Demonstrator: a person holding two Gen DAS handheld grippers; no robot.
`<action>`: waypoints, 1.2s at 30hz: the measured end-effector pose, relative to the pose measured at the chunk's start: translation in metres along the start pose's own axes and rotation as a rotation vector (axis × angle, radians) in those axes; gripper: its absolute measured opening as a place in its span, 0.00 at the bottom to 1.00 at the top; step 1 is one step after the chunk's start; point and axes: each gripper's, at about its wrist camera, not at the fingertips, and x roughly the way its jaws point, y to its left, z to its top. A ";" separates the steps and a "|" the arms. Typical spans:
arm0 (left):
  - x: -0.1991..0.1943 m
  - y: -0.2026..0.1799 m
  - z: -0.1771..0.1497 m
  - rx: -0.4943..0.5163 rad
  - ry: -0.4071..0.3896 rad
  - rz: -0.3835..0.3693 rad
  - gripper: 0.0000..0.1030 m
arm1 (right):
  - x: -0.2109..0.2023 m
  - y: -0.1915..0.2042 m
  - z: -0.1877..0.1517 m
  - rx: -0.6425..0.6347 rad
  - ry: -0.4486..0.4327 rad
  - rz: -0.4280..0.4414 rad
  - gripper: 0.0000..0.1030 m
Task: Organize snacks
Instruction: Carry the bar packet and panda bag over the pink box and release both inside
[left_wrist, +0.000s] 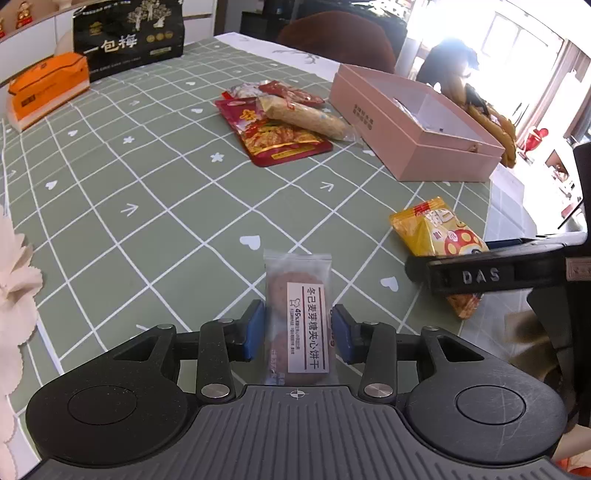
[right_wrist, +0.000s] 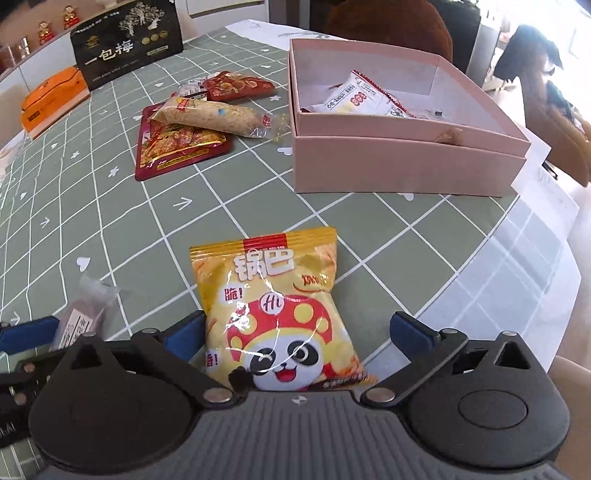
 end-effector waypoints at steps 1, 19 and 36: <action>0.000 -0.001 0.000 0.005 0.003 0.004 0.43 | -0.002 -0.001 -0.003 -0.006 -0.009 0.002 1.00; 0.009 -0.031 -0.003 0.119 -0.001 0.116 0.58 | -0.033 -0.028 0.001 -0.008 0.007 0.057 0.65; -0.003 -0.069 -0.021 0.177 -0.056 0.049 0.39 | -0.057 -0.054 -0.018 0.008 -0.006 0.055 0.65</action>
